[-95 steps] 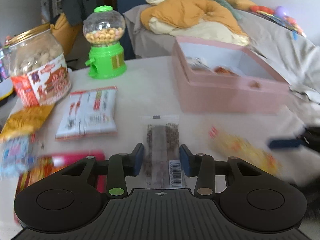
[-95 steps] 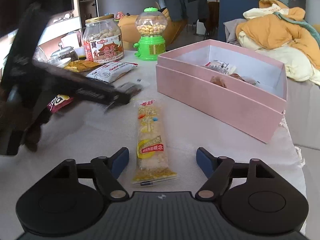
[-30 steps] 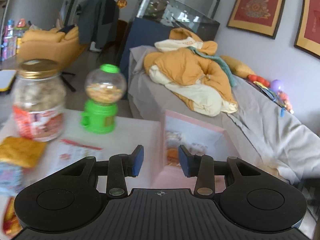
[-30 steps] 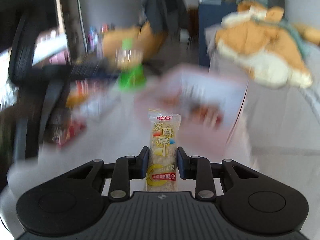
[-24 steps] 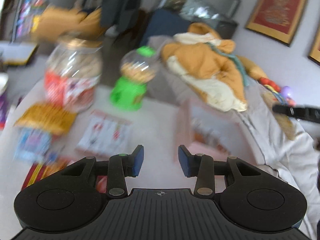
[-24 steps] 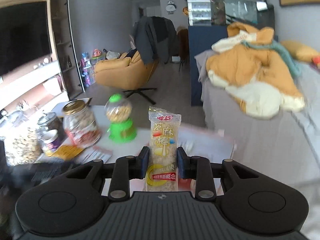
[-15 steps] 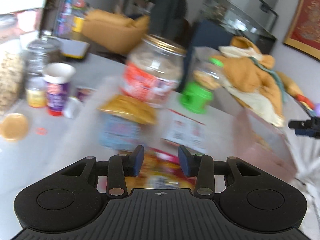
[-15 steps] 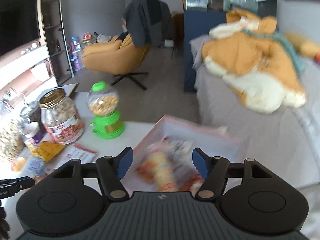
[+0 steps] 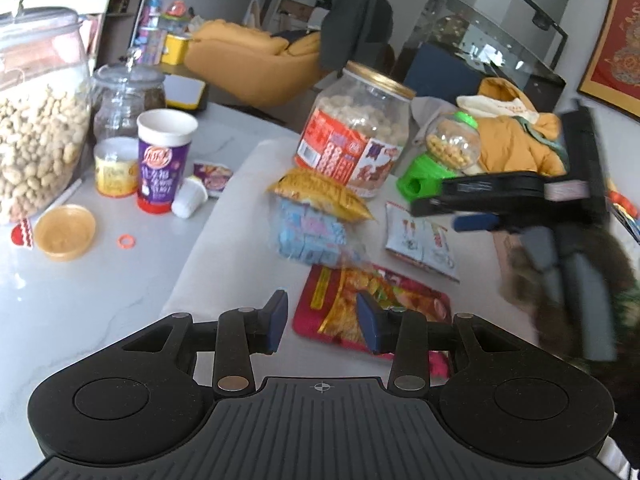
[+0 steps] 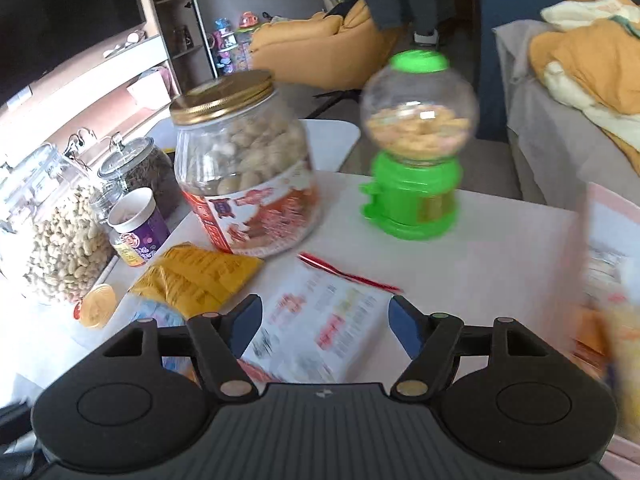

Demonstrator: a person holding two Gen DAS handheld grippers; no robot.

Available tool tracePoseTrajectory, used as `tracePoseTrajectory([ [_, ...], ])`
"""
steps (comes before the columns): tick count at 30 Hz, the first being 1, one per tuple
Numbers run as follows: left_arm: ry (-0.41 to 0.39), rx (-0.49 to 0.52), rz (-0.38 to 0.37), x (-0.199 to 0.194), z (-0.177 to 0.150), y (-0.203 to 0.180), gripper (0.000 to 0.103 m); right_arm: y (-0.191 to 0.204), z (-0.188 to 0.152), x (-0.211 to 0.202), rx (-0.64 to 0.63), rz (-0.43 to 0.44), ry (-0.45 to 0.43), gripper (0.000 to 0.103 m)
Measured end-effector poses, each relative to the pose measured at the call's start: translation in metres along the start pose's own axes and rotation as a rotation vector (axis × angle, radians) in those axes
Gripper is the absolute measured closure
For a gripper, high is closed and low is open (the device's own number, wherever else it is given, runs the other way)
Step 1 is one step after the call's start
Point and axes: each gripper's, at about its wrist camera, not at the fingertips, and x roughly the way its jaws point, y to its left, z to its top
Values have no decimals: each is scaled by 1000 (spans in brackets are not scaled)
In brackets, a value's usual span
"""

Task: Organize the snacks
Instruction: 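Grasp the white printed packet with the right tool while the left tool grasps the yellow packet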

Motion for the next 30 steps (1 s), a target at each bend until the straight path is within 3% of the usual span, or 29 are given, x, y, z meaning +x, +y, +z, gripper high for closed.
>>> tracePoseTrajectory([
  [4, 16, -51, 6, -5, -6, 6, 60, 15, 0, 37, -51, -64, 15, 31],
  [5, 27, -68, -3, -7, -8, 8, 61, 16, -1, 43, -67, -75, 17, 24],
  [7, 62, -97, -37, -8, -10, 8, 61, 17, -4, 52, -106, -85, 37, 20],
  [10, 100, -130, -105, -3, -13, 5, 61, 17, -12, 47, -166, -87, 58, 20],
  [12, 93, -119, -89, 0, -13, 0, 61, 15, -21, 37, -178, -63, 76, 20],
  [16, -17, -120, -55, -5, 4, -2, 61, 13, -53, 6, -245, -31, 87, 20],
  [19, -105, -13, -36, -1, 27, -12, 60, 2, -74, -19, -259, 8, 102, 20],
  [22, -127, 44, 11, 22, 53, -18, 60, -4, -91, -34, -285, 15, 86, 20],
  [25, -103, -11, 71, 59, 79, -3, 60, -7, -98, -42, -285, 15, 57, 19],
  [28, -80, -59, 74, 96, 96, 14, 60, -9, -109, -47, -282, 14, 6, 18],
  [30, -80, -14, 54, 114, 97, 17, 61, -13, -115, -50, -270, 20, -30, 17],
])
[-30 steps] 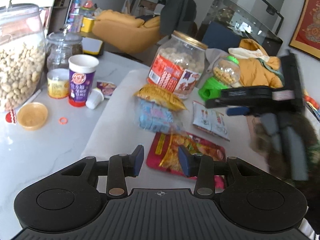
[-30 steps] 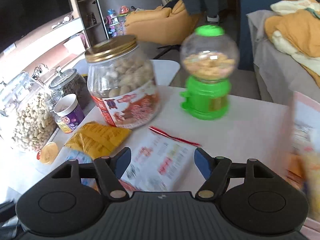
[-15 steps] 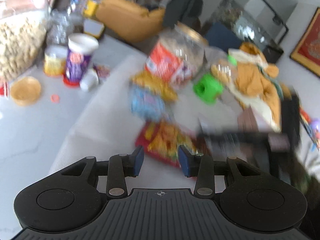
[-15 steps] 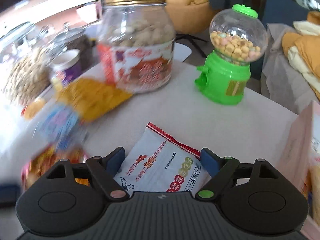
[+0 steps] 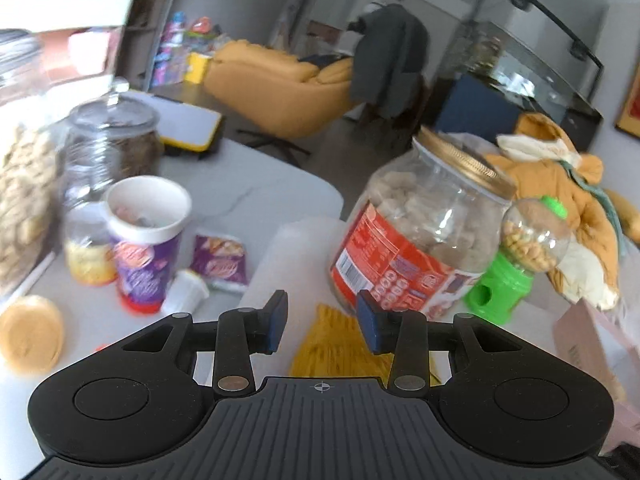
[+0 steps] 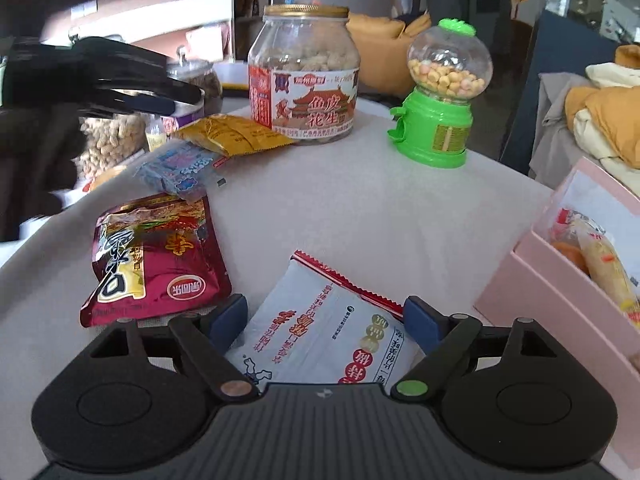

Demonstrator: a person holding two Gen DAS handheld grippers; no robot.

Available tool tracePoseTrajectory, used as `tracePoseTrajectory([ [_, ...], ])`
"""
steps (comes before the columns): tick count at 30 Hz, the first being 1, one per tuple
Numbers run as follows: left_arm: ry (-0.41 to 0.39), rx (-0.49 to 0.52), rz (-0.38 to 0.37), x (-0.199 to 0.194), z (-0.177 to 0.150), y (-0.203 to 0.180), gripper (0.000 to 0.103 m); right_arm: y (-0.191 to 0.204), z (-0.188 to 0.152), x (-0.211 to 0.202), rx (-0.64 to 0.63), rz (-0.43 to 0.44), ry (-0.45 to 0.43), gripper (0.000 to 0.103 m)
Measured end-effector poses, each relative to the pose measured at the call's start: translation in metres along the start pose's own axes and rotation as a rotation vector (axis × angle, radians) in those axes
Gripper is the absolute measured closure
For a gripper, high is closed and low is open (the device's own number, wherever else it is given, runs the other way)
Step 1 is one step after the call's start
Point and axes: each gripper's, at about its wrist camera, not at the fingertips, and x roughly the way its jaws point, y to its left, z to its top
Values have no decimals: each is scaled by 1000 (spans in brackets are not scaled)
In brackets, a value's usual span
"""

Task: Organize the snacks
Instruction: 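Grasp the white printed packet with the right tool while the left tool grasps the yellow packet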

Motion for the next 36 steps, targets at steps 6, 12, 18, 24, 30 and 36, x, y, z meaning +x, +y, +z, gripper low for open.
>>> tracePoseTrajectory([
  [6, 47, 68, -113, -12, -22, -13, 60, -11, -5, -3, 51, 49, -36, 16],
  [12, 115, 233, -216, -40, -56, -49, 61, -11, -4, -2, 55, 49, -34, 16],
  [18, 246, 268, -331, -52, -74, -68, 62, -5, -8, -6, 28, 14, -21, 16],
  [24, 72, 318, -354, -73, -51, -95, 61, -10, -20, -18, 29, 17, -11, 16],
  [30, 90, 292, -142, 8, -26, -89, 62, -16, -29, -29, 37, 12, 9, 15],
  [36, 259, 216, -274, 7, -47, -82, 62, -31, -50, -49, 32, 8, 10, 15],
])
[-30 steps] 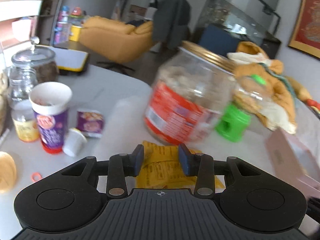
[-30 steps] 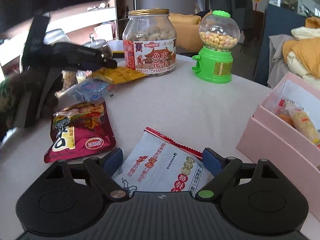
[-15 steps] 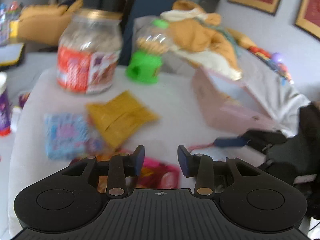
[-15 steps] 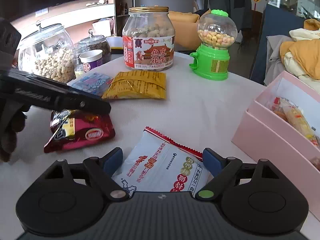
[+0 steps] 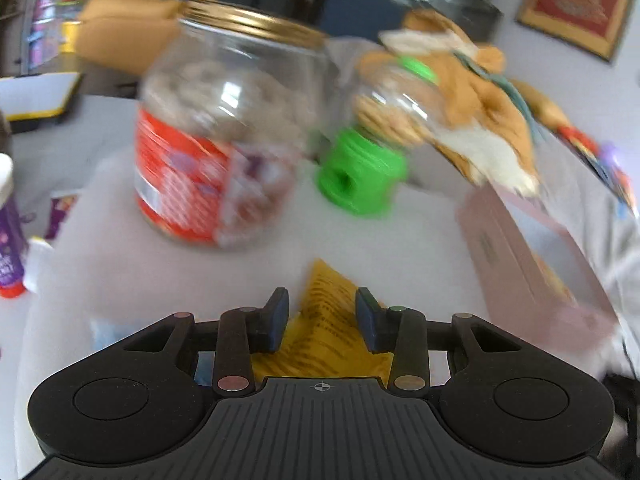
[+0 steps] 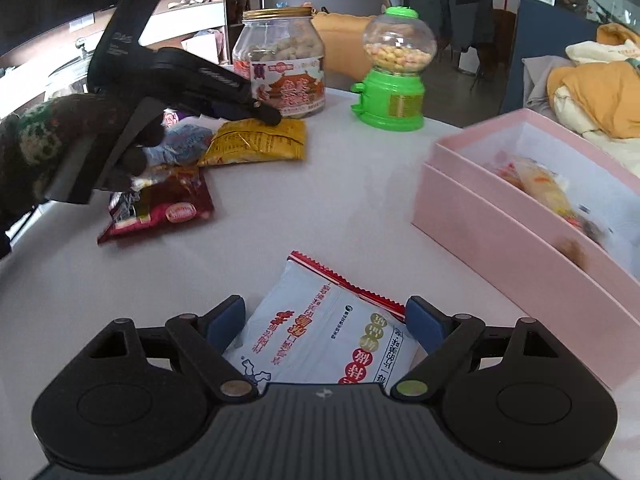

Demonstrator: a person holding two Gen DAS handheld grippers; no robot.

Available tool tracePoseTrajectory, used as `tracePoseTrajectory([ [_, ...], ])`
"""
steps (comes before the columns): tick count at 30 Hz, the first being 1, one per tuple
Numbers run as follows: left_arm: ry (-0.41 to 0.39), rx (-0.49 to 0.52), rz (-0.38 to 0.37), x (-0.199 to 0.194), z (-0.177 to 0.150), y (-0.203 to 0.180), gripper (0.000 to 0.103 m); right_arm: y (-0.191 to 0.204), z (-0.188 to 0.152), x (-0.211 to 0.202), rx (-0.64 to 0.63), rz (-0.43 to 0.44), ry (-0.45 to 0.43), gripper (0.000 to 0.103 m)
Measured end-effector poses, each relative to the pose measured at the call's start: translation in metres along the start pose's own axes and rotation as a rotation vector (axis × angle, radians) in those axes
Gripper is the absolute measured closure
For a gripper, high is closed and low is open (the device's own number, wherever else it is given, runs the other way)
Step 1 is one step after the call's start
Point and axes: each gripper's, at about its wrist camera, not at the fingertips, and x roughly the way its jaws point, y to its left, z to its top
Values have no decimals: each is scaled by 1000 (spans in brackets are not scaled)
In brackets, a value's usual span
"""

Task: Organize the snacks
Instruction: 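Grasp the white printed packet with the right tool while the left tool grasps the yellow packet, then carry both packets over the pink box and open both tools to drop them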

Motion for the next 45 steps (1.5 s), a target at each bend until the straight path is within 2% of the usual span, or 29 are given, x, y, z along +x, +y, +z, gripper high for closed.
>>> tracePoseTrajectory([
  [5, 58, 147, -25, -24, -29, -45, 61, -16, -13, -12, 19, -6, -18, 13],
  [6, 59, 189, -10, -29, -34, -55, 61, -18, -14, -12, 35, -11, -17, 11],
  [10, -14, 395, 147, -57, -47, -94, 60, -21, -16, -12, 64, -25, -15, 10],
  [11, -19, 438, 163, -63, -50, -101, 60, -21, -16, -11, 66, -32, -15, 10],
  [12, -9, 470, 167, -65, -51, -107, 60, -21, -16, -11, 69, -38, -16, 10],
  [15, 88, 521, 159, -62, -60, -119, 59, -21, -18, -14, 84, -50, -17, 10],
  [18, 141, 568, 181, -49, -70, -128, 54, -22, -20, -16, 97, -60, -17, 10],
  [20, 167, 570, 180, -37, -73, -135, 43, -21, -22, -18, 103, -67, -16, 10],
  [21, 175, 565, 173, -35, -72, -137, 42, -21, -23, -19, 104, -69, -16, 10],
  [30, 179, 535, 183, -28, -66, -136, 40, -20, -30, -25, 104, -71, -19, 9],
  [34, 150, 538, 236, -27, -61, -132, 40, -21, -29, -25, 105, -71, -19, 9],
  [37, 131, 502, 266, -26, -55, -122, 41, -21, -30, -25, 104, -71, -20, 9],
  [39, 140, 471, 243, -25, -53, -115, 43, -21, -30, -25, 104, -71, -19, 9],
  [43, 164, 463, 131, -25, -56, -114, 31, -21, -30, -25, 104, -71, -19, 9],
  [45, 157, 440, 113, -27, -55, -113, 31, -21, -29, -25, 104, -71, -19, 9],
])
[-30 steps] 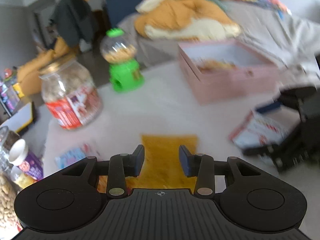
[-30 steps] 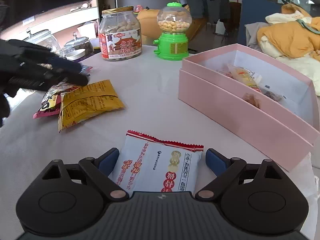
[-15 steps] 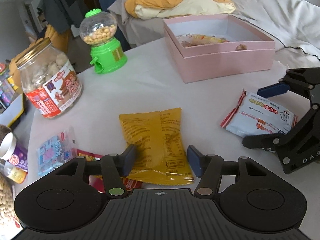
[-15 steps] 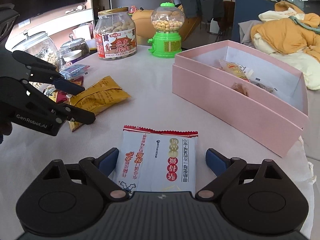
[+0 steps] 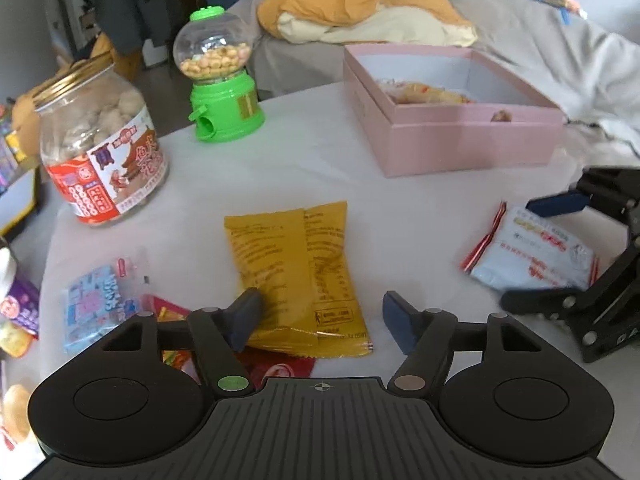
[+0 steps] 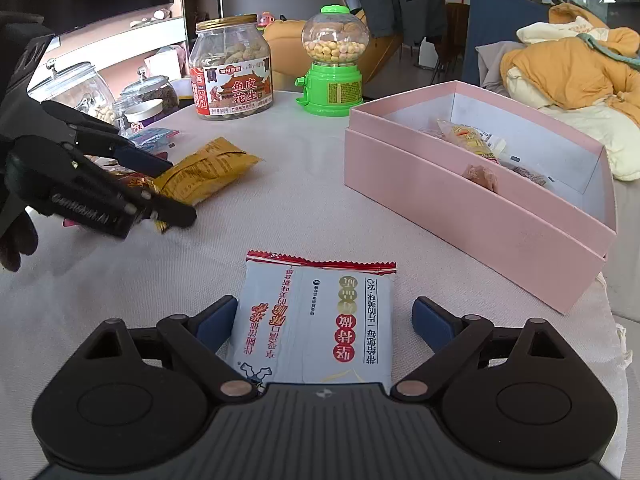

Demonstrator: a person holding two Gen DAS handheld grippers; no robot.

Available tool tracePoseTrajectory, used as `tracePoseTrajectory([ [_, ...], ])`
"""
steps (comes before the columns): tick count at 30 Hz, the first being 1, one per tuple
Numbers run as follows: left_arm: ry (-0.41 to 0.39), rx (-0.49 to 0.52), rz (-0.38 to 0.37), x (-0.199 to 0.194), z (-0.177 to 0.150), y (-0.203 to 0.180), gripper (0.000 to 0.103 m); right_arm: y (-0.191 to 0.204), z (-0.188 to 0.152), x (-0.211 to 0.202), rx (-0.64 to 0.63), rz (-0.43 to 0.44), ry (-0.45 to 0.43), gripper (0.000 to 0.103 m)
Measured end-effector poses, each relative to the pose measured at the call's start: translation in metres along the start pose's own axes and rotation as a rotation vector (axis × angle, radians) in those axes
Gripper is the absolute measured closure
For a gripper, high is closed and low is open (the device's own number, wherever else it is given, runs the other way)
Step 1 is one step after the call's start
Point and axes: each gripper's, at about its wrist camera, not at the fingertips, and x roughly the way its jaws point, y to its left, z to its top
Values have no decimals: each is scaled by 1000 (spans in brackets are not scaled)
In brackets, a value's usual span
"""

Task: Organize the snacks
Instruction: 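Carry both packets over the pink box and open both tools to drop them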

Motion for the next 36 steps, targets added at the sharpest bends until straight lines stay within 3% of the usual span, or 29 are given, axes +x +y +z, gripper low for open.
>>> tracePoseTrajectory([
  [4, -57, -78, 48, -5, 4, 8, 36, 0, 0, 0, 0, 1, 0, 9],
  [13, -38, -116, 75, 25, 13, 8, 35, 0, 0, 0, -2, -1, 5, 7],
  [16, -38, -128, 12, 18, 10, 1, 38, 0, -1, 0, -4, 19, 32, 0],
  [19, -52, -161, -101, 4, -3, -13, 40, 1, -5, -6, -34, 32, 56, 0],
  [21, -71, -181, -118, -5, -15, -25, 40, -2, -8, -11, -61, 57, 68, 0],
  [24, -110, -186, -54, -16, -33, -44, 40, -11, -15, -22, -67, 70, 78, 0],
  [29, -187, -111, 52, -20, -51, -68, 40, -20, -28, -41, -31, -37, 67, 3],
  [33, -191, -103, 60, -20, -51, -69, 40, -8, -21, -52, -117, -54, 20, 4],
  [36, -200, -111, 54, -22, -55, -67, 40, -8, -8, -42, -88, -13, 20, 4],
])
